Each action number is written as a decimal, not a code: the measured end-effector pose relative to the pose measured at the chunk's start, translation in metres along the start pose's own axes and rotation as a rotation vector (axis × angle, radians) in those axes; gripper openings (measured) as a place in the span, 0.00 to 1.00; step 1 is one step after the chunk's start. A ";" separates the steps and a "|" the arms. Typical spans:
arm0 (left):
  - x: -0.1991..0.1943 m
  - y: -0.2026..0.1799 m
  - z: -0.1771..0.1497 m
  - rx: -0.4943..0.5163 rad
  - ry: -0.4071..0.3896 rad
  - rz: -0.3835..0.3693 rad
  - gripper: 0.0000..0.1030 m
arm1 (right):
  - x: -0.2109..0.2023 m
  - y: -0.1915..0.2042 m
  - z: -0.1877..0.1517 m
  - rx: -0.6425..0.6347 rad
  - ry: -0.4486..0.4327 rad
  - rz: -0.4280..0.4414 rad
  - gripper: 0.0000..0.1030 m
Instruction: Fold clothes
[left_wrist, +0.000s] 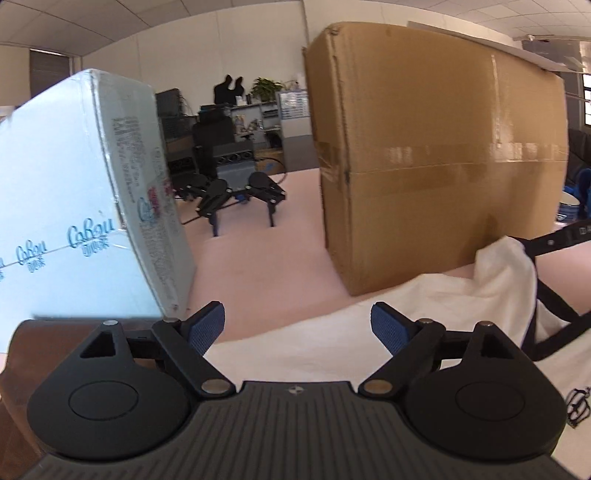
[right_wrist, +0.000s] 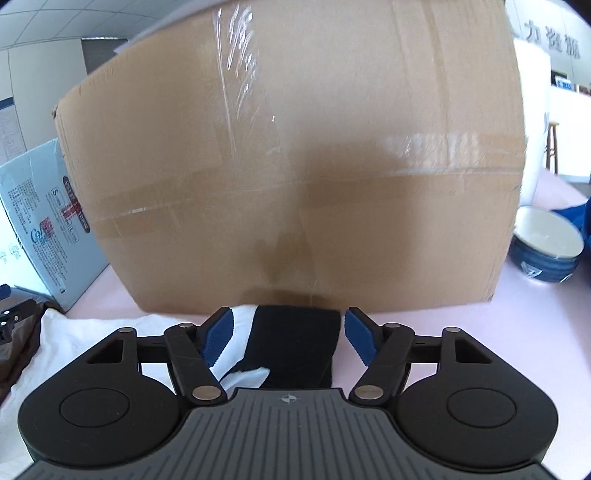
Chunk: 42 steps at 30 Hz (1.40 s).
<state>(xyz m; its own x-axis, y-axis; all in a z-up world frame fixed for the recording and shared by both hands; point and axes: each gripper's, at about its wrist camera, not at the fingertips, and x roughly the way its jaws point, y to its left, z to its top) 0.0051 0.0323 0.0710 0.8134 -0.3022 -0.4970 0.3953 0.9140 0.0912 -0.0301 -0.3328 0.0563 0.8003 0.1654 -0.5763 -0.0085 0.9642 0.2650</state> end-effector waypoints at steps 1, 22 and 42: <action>0.002 -0.006 -0.002 0.000 0.024 -0.040 0.83 | 0.010 0.000 -0.003 0.000 0.009 -0.017 0.53; 0.032 -0.034 -0.048 -0.024 0.163 -0.068 0.87 | 0.008 -0.040 0.002 0.224 -0.005 0.032 0.04; 0.039 -0.029 -0.052 -0.048 0.160 -0.072 0.99 | 0.002 -0.041 -0.027 0.202 0.118 -0.081 0.40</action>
<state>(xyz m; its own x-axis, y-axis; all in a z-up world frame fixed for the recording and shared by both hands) 0.0033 0.0081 0.0046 0.7040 -0.3237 -0.6322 0.4257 0.9048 0.0107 -0.0443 -0.3660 0.0235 0.7177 0.1243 -0.6852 0.1819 0.9163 0.3567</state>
